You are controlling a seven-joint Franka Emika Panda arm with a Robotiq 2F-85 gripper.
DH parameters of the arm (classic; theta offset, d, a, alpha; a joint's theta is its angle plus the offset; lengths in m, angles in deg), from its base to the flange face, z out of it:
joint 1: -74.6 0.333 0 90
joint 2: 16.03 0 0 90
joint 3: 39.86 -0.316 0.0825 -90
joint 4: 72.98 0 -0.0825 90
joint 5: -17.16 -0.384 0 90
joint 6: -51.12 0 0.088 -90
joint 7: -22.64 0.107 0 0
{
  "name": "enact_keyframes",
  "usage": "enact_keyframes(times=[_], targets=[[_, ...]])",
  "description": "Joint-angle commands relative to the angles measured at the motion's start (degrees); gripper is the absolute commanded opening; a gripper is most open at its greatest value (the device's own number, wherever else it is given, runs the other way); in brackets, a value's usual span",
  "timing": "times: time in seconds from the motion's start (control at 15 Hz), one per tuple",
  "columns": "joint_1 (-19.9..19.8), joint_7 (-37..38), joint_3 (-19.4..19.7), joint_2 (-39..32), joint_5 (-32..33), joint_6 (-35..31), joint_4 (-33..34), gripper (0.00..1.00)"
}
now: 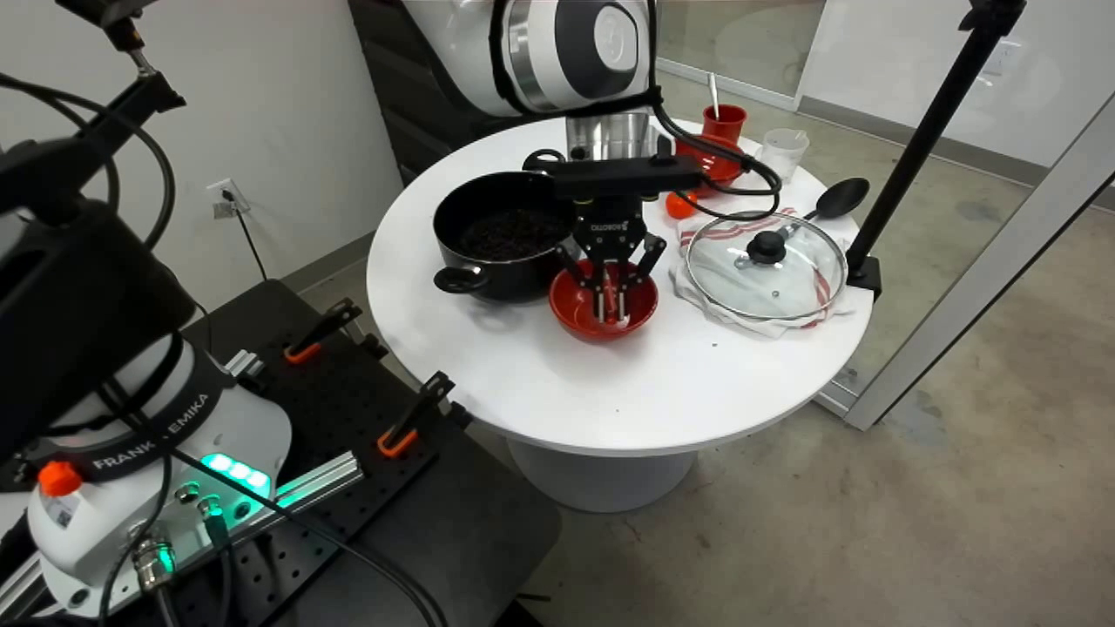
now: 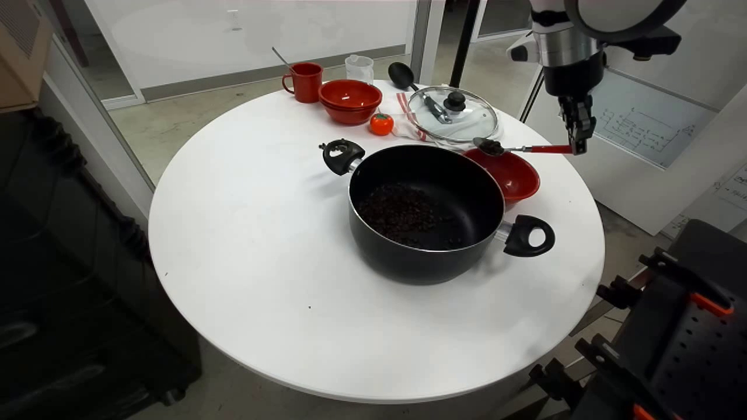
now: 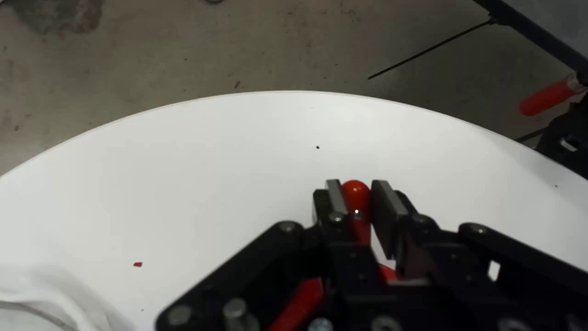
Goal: Put a spoonful of the things in the pot into the red bowl
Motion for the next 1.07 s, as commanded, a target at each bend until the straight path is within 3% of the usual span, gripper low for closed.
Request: enact_keyframes(times=[0.0,1.0], targets=[[0.68,2.82,1.24,0.13,4.77,-4.35,-0.57,0.05],[0.15,17.74,3.66,2.37,32.81,-12.49,-2.95,0.05]])
